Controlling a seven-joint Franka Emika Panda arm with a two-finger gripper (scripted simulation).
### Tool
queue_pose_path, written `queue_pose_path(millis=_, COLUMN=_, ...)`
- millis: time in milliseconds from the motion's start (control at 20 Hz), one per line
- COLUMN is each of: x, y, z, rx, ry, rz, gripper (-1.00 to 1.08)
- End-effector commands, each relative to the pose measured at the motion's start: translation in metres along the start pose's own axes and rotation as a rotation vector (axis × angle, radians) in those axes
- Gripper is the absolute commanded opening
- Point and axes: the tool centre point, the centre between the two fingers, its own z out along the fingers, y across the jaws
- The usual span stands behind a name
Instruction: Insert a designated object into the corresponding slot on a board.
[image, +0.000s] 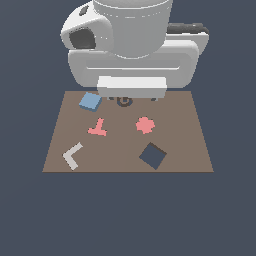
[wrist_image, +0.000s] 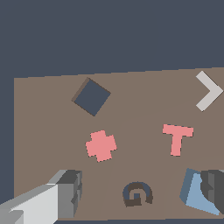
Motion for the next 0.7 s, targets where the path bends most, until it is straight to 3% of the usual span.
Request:
queue_pose_path(millis=0, x=0.000, y=0.000, z=0.000, rx=0.000, ry=0.000, rz=0.000, gripper=1.00)
queue_pose_path(millis=350, x=-0.008, y=0.015, z=0.012, rx=-0.003, ry=-0.003, rz=0.026, gripper=1.00)
queue_pose_path(millis=650, x=-0.028, y=0.051, z=0.041, rx=-0.012, ry=-0.011, rz=0.092, gripper=1.00)
